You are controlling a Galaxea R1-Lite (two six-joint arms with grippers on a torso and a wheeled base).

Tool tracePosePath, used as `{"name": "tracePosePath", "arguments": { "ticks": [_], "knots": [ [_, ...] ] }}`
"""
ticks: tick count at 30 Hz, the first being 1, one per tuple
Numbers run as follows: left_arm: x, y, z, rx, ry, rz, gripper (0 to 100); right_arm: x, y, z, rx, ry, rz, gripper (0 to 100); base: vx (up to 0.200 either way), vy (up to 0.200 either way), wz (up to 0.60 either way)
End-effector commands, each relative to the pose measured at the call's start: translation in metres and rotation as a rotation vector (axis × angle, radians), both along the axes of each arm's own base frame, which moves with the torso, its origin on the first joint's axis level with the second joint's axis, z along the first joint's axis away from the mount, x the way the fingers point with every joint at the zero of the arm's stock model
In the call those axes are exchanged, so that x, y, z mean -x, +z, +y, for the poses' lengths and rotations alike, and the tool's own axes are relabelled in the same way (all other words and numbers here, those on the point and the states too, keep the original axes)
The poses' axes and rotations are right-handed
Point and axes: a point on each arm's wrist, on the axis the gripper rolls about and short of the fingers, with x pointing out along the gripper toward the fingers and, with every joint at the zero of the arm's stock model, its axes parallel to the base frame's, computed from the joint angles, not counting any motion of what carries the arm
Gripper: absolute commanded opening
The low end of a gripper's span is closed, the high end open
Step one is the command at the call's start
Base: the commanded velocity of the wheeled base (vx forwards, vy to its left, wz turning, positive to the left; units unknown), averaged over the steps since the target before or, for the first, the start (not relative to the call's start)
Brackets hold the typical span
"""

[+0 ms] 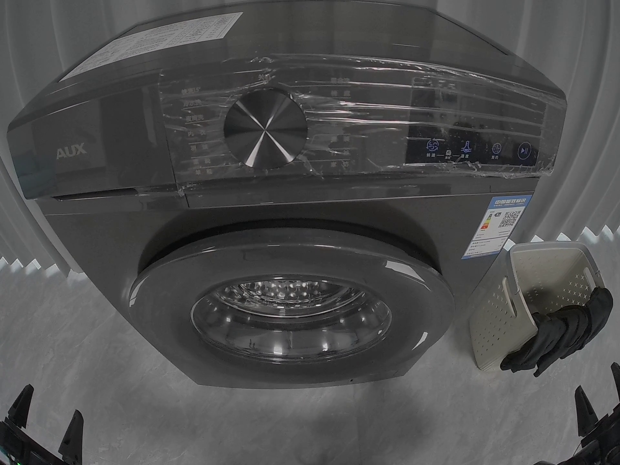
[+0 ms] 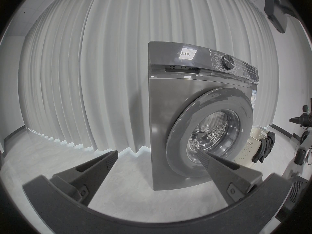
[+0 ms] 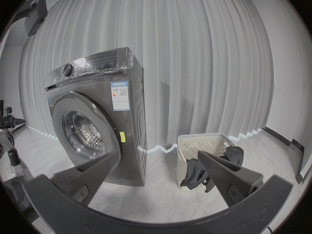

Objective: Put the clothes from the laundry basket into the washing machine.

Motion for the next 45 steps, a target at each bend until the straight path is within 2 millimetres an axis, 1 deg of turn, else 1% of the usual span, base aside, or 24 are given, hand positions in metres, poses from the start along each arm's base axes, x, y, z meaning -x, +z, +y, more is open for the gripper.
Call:
{"name": "tracePosePath", "arguments": {
  "ticks": [1,3,6,29,33,36,45],
  "knots": [
    [0.0002,-0.0048,0.0000,0.001,0.000,-0.002,100,0.0000,-0.0053,0.0000,0.000,0.000,0.000,100,0.000,0.000,0.00],
    [0.0002,-0.0048,0.0000,0.001,0.000,-0.002,100,0.0000,-0.0053,0.0000,0.000,0.000,0.000,100,0.000,0.000,0.00],
    [0.0002,-0.0048,0.0000,0.000,0.000,-0.002,100,0.0000,-0.0053,0.0000,0.000,0.000,0.000,100,0.000,0.000,0.60],
    [0.0002,-0.0048,0.0000,0.000,0.000,-0.002,100,0.0000,-0.0053,-0.0001,-0.001,-0.002,0.000,100,0.000,0.000,0.00],
    [0.0002,-0.0048,0.0000,0.000,0.000,-0.002,100,0.0000,-0.0051,0.0001,0.020,-0.004,-0.001,100,0.000,0.000,0.00],
    [0.0002,-0.0048,0.0000,0.001,-0.001,-0.002,100,0.0000,-0.0049,0.0009,0.038,0.042,-0.004,100,0.000,0.000,0.00],
    [0.0000,-0.0048,-0.0001,0.003,-0.003,0.000,100,0.0000,-0.0048,0.0010,0.038,0.045,-0.005,100,0.000,0.000,0.00]
  ]
}}
